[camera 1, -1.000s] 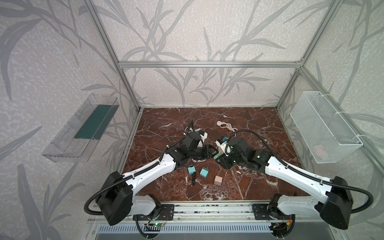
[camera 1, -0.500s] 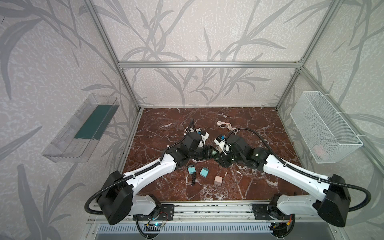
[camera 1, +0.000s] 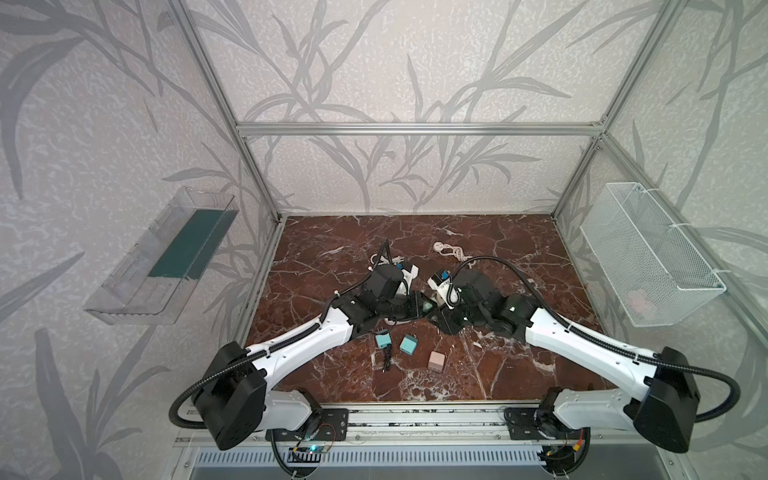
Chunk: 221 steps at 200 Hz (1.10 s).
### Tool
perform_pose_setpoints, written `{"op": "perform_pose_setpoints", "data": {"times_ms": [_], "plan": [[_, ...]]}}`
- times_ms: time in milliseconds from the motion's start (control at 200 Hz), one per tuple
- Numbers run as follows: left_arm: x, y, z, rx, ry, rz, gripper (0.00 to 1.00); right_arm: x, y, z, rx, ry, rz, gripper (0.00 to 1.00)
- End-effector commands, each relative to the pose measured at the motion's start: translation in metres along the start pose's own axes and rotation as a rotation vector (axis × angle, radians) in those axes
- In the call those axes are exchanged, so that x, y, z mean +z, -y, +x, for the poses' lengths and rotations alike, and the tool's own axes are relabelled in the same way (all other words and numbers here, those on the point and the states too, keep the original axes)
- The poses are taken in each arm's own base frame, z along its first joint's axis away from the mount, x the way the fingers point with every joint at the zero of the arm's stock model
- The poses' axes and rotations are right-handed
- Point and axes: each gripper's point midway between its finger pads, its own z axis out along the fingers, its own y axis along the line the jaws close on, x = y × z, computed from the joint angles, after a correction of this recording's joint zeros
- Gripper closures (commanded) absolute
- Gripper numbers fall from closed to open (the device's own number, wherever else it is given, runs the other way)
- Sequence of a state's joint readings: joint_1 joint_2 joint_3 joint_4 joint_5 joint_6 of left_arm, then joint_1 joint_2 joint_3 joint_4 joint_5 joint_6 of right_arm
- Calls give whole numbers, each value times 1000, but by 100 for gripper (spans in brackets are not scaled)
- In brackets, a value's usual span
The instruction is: Insert the plug
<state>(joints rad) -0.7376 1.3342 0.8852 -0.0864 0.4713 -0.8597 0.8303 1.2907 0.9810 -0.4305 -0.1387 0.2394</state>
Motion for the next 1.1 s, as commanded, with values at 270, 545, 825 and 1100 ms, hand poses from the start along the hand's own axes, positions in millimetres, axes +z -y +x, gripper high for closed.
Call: {"op": "perform_pose_setpoints", "data": {"times_ms": [270,545,825,1100], "plan": [[1,-14,-7,38,18,-108,100,-2,4,-21,29,55,20,72],[0,-24,-26,85,96,-194,100,-32,22,-31,94,138,32,45],[2,-38,-53,140,232,-334,100,-41,61,-21,194,174,98,45],[25,-36,-65,297,380,-483,100,-33,72,-15,204,172,126,46]]}}
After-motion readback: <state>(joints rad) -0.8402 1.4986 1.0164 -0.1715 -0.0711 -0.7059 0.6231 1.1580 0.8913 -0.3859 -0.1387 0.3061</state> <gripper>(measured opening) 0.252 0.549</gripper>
